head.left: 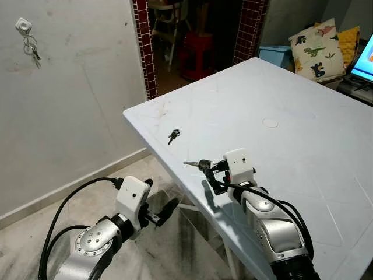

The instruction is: Hang keys on a hook

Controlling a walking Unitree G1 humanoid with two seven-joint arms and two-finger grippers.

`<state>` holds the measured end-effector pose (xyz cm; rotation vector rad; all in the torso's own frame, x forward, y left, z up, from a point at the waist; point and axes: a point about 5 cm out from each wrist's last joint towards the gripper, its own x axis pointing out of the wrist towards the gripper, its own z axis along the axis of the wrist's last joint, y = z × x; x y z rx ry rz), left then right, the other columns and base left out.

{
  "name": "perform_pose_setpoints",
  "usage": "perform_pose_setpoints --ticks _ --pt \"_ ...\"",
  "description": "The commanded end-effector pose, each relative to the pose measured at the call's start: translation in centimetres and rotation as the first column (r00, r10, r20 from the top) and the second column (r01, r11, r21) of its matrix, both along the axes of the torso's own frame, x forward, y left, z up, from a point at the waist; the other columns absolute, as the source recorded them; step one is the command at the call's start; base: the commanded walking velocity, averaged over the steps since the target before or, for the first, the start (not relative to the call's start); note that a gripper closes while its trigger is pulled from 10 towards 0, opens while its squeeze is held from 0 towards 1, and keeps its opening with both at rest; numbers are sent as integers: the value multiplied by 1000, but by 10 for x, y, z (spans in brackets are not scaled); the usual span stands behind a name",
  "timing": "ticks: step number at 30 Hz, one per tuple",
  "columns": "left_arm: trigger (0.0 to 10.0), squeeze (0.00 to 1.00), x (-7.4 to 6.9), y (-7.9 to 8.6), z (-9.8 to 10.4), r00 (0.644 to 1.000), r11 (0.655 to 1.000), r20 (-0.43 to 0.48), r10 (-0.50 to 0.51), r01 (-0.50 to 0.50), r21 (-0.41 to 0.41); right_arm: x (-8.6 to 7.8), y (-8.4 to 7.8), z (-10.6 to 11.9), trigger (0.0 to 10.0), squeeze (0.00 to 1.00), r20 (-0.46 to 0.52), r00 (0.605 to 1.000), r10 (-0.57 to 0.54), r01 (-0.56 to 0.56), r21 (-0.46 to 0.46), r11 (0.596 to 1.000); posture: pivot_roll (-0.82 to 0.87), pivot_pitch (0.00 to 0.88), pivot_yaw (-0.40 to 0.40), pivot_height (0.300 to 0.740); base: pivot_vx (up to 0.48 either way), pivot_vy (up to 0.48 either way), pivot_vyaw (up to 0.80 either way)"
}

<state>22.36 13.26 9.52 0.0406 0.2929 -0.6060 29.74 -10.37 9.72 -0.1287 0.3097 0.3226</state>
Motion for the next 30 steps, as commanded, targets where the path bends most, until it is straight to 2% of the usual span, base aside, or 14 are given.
perform_pose_setpoints --ticks 1,13,14,15,18,24,30 --pt "10000 0 2 2 1 1000 1000 14 4 -4 22 -1 2 4 10000 0 14 1000 12 -12 2 1000 98 0 29 740 0 0 0" --pt "10000 0 2 2 1 1000 1000 14 4 -4 22 -1 2 4 10000 0 14 1000 12 -12 2 1000 98 0 29 740 0 0 0" --pt "10000 0 2 2 2 1000 1000 16 2 -2 23 -1 3 3 10000 0 13 1000 19 -19 -13 1000 0 0 0 740 0 0 0" --pt "10000 0 6 1 4 997 999 57 51 -51 10 -1 4 3 10000 0 3 1000 21 -21 6 1000 83 0 13 740 0 0 0" --pt "10000 0 13 0 8 985 991 109 133 -131 -22 -2 6 3 10000 0 -11 1000 22 -22 47 999 79 0 18 740 0 0 0" --pt "10000 0 12 0 8 987 992 104 126 -125 -20 -6 8 2 10000 0 -17 1000 20 -19 57 998 78 9 21 740 0 0 0" --pt "10000 0 11 5 8 977 985 122 173 -172 -15 -7 9 1 10000 0 -25 999 29 -28 65 998 85 14 20 740 0 0 0"
